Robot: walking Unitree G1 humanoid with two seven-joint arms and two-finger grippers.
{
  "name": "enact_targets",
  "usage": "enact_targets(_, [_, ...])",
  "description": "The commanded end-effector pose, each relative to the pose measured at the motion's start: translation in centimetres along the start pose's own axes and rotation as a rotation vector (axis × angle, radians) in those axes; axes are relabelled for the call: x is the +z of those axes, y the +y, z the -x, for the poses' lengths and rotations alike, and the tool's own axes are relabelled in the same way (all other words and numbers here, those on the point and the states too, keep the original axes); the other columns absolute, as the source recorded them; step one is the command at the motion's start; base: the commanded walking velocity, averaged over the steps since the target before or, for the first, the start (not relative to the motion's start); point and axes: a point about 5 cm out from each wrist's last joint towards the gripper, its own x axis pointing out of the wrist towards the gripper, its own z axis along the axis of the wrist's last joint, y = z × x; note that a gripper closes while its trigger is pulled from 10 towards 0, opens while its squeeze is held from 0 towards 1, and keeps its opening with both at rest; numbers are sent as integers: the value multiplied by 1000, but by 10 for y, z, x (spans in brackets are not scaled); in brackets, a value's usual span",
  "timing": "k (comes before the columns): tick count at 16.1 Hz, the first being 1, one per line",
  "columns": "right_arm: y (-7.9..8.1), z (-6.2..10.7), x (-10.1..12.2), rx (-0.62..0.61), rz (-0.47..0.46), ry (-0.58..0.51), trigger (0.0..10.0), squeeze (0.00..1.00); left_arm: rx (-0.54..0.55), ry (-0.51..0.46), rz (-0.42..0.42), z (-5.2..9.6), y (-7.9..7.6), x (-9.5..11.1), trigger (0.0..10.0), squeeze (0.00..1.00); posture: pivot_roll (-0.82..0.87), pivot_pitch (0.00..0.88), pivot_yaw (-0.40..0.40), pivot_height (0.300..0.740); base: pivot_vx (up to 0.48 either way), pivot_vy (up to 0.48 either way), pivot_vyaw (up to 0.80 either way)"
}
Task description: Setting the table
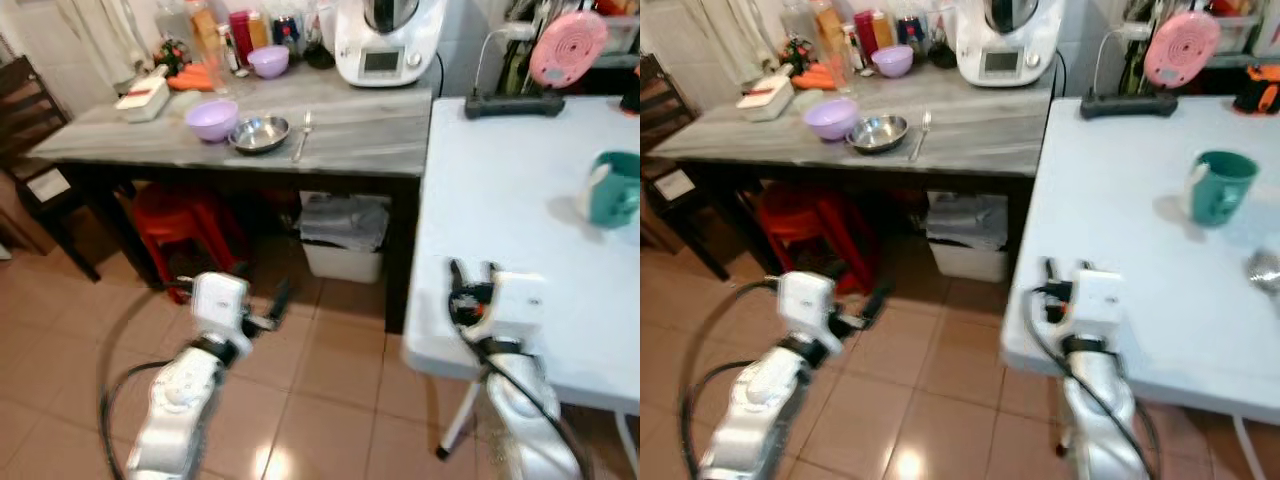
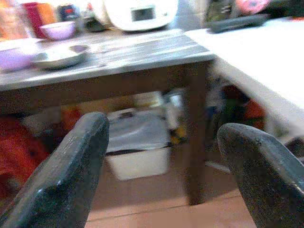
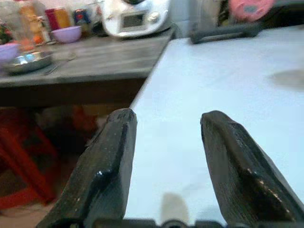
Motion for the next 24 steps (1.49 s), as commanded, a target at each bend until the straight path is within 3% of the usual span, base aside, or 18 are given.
enact_targets(1, [10, 0, 1, 24, -21, -1, 10000, 0, 20, 8, -21, 3, 10, 1, 10000, 0, -68, 19, 130, 740, 0, -319, 0])
enact_targets(10, [10, 0, -3, 21, -20, 18, 10000, 0, 6, 19, -24, 5, 9, 0, 10000, 0, -66, 20, 135, 740, 0, -315, 0])
enact_targets(17, [10, 0, -6, 22, -24, 31, 10000, 0, -3, 28, -36, 5, 9, -1, 10000, 0, -64, 17, 137, 740, 0, -310, -341])
enact_targets(20, [11, 0, -7, 22, -29, 34, 10000, 0, -9, 35, -18, 5, 7, -4, 10000, 0, -66, 18, 137, 740, 0, 0, 0])
enact_targets(24, [14, -2, -9, -7, -55, 53, 10000, 0, -110, 34, 20, 7, 2, -6, 10000, 0, -68, 26, 139, 740, 0, 0, 0])
